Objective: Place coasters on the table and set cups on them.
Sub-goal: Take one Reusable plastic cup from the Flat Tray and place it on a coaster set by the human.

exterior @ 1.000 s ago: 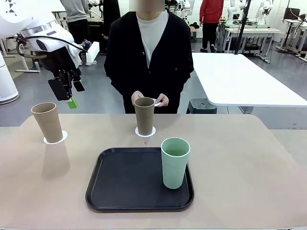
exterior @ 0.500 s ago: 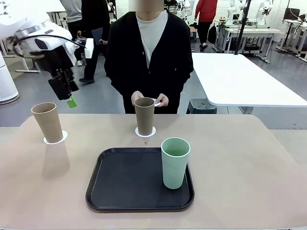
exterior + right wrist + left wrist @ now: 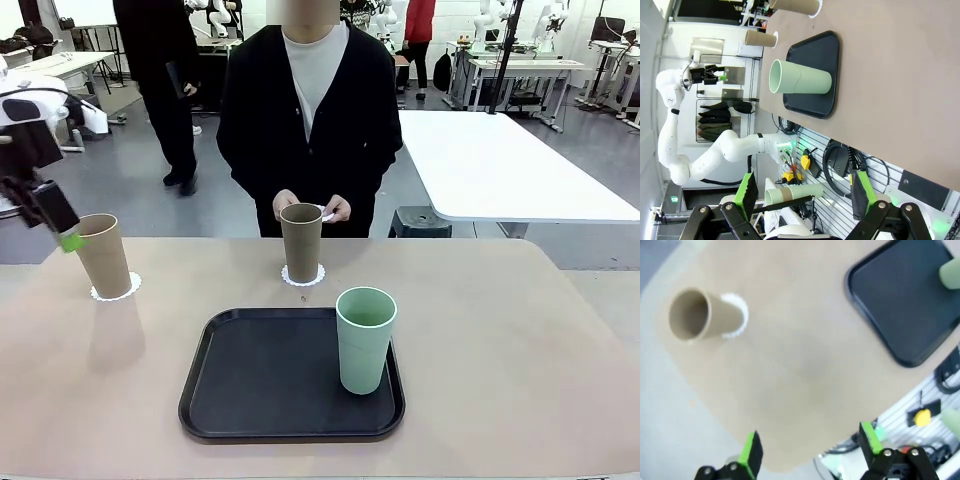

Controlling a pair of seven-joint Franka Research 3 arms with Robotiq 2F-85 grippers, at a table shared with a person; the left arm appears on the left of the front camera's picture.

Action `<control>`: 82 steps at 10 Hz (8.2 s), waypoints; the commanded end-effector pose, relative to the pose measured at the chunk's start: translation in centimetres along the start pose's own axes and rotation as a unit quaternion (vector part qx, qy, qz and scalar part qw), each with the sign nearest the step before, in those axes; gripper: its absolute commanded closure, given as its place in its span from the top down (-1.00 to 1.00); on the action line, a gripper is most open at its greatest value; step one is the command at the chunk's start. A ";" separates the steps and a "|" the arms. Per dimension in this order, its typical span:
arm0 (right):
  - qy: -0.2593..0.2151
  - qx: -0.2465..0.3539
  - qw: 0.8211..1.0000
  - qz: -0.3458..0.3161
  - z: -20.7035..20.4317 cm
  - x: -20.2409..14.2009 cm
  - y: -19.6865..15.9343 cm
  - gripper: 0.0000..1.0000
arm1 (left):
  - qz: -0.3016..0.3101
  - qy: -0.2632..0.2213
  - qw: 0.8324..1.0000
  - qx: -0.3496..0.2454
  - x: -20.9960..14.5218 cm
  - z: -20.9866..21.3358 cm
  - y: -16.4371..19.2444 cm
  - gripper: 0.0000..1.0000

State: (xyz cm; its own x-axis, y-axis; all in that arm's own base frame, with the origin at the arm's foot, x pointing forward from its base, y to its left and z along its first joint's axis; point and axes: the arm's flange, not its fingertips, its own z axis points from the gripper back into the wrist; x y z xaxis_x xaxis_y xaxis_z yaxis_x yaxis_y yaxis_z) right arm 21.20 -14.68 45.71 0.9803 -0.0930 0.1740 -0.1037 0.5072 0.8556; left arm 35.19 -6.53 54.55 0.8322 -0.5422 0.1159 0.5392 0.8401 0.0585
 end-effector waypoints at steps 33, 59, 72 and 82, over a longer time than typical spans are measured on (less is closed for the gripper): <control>0.000 0.000 1.000 0.000 0.0 0.0 0.0 1.00 | 0.261 -0.238 0.780 -0.516 -18.3 -5.6 25.0 1.00; -0.036 0.107 0.720 0.684 -20.9 9.7 3.1 1.00 | 0.261 -0.238 0.780 -0.516 -18.3 -5.6 25.0 1.00; 0.024 0.091 0.744 0.662 -23.5 12.6 -0.3 1.00 | 0.261 -0.238 0.780 -0.516 -18.3 -5.6 25.0 1.00; 0.066 0.198 0.699 0.684 -34.4 10.4 -1.7 1.00 | 0.261 -0.238 0.780 -0.516 -18.3 -5.6 25.0 1.00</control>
State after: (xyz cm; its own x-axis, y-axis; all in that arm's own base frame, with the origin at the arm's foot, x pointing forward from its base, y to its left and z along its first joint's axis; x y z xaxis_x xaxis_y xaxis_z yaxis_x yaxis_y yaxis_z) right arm 37.05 12.60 29.75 -0.0589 0.3779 0.9240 -0.9778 -0.2084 0.0229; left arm 34.22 24.26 48.17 0.9659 0.1376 0.2195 0.1577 0.3598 -0.9196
